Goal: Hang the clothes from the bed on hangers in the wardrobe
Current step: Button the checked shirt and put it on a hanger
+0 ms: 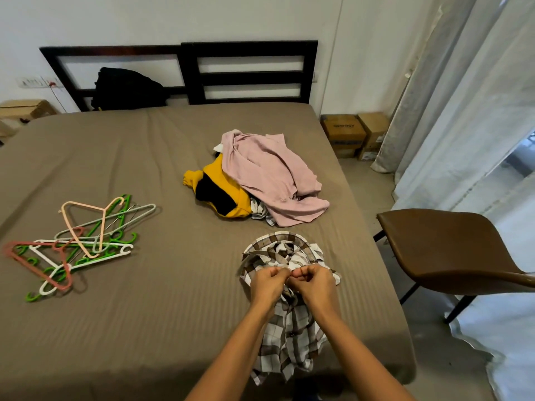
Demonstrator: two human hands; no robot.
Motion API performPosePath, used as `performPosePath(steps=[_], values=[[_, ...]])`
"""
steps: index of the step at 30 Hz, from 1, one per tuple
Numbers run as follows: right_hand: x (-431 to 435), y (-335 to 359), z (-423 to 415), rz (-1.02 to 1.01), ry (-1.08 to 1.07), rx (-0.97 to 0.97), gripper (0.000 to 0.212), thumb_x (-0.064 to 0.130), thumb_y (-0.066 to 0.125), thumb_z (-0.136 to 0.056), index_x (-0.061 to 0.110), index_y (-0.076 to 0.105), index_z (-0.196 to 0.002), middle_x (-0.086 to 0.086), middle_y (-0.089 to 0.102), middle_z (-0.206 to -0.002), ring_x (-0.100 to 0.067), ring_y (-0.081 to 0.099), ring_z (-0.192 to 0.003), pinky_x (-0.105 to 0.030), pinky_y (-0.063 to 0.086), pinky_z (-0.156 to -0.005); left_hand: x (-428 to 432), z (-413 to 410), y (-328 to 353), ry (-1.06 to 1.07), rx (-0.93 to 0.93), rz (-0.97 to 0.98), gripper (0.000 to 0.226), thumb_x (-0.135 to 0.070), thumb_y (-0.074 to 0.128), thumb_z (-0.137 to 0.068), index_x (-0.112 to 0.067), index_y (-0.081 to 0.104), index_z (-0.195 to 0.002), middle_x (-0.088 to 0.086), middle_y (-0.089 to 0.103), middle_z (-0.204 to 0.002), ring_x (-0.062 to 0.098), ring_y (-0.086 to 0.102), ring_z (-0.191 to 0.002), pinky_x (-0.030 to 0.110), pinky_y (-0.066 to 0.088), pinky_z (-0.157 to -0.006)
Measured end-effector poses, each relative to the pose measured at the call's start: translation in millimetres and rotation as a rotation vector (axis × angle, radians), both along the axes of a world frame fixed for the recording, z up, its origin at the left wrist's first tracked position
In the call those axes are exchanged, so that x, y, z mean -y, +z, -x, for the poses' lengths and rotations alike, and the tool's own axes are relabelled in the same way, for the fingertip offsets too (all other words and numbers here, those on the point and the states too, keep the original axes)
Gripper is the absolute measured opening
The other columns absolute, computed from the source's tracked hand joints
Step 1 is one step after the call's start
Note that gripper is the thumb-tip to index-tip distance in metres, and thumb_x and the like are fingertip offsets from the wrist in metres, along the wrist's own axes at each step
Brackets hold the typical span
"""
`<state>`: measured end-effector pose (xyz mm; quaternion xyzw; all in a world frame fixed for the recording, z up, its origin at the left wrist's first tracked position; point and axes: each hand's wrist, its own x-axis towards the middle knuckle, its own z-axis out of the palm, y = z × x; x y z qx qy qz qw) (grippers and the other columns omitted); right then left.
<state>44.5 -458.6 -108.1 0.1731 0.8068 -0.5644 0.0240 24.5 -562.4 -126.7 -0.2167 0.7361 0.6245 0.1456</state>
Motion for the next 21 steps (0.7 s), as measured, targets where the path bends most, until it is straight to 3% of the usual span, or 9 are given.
performPosePath(steps=[4,6,9,11,15,18,21], values=[[-3.0,-1.8,0.9,0.07,-0.025,0.015,0.019,0.004,0.081,-0.069,0.013,0.064,-0.071,-0.003,0.067,-0.069,-0.015,0.065,-0.065,-0.023,0.056,-0.062,0.6,-3.0,0.3,0.073,0.08,-0.253,0.012,-0.012,0.062,-0.089,-0.01,0.068,-0.078,0.004,0.068,-0.077,0.014,0.061,-0.075,0.022,0.047,-0.068],[-6.8,-2.8,2.4,0.186,-0.018,0.053,0.019,-0.001,0.08,-0.069,0.009,0.064,-0.073,-0.007,0.067,-0.07,-0.019,0.065,-0.067,-0.029,0.057,-0.066,2.9,-2.9,-3.5,0.086,0.146,-0.349,0.007,-0.013,0.064,-0.088,-0.009,0.069,-0.085,0.008,0.07,-0.084,0.019,0.063,-0.086,0.03,0.049,-0.08],[-11.9,-2.9,5.0,0.324,-0.006,0.072,0.022,-0.008,0.076,-0.069,0.002,0.062,-0.082,-0.01,0.065,-0.07,-0.02,0.064,-0.067,-0.024,0.055,-0.063,4.0,-1.8,-6.3,0.112,0.21,-0.428,0.007,-0.015,0.066,-0.087,-0.008,0.069,-0.087,0.01,0.071,-0.085,0.024,0.062,-0.088,0.039,0.048,-0.089],[-12.7,-2.8,6.2,0.339,0.014,0.059,0.021,-0.009,0.075,-0.071,0.0,0.062,-0.086,-0.01,0.064,-0.071,-0.019,0.063,-0.068,-0.021,0.054,-0.062,2.4,-1.4,-7.1,0.131,0.221,-0.439,0.009,-0.018,0.068,-0.085,-0.009,0.07,-0.085,0.009,0.071,-0.08,0.023,0.059,-0.083,0.035,0.048,-0.077],[-11.3,-3.9,4.2,0.241,0.033,-0.053,0.015,-0.001,0.074,-0.075,0.003,0.066,-0.086,-0.008,0.067,-0.073,-0.017,0.065,-0.069,-0.021,0.055,-0.063,-0.3,-1.6,-5.7,0.155,0.205,-0.409,0.028,-0.033,0.076,-0.068,-0.01,0.071,-0.082,0.011,0.067,-0.079,0.013,0.048,-0.064,0.023,0.034,-0.053],[-10.1,-6.3,-0.6,0.101,0.014,-0.142,0.011,0.013,0.078,-0.075,0.012,0.07,-0.083,0.001,0.07,-0.074,-0.007,0.067,-0.07,-0.017,0.053,-0.064,-1.2,-1.6,0.6,0.14,0.159,-0.356,0.018,-0.023,0.072,-0.08,-0.009,0.065,-0.071,0.002,0.063,-0.058,0.003,0.048,-0.038,0.016,0.037,-0.038],[-8.8,-6.1,-4.0,-0.134,0.008,-0.219,0.004,0.018,0.075,-0.079,0.018,0.073,-0.081,0.014,0.067,-0.072,0.003,0.064,-0.072,-0.009,0.047,-0.063,-2.8,-3.2,-0.2,0.128,0.076,-0.27,0.024,-0.025,0.075,-0.078,-0.013,0.063,-0.061,0.0,0.063,-0.053,0.012,0.053,-0.046,0.025,0.045,-0.049]])
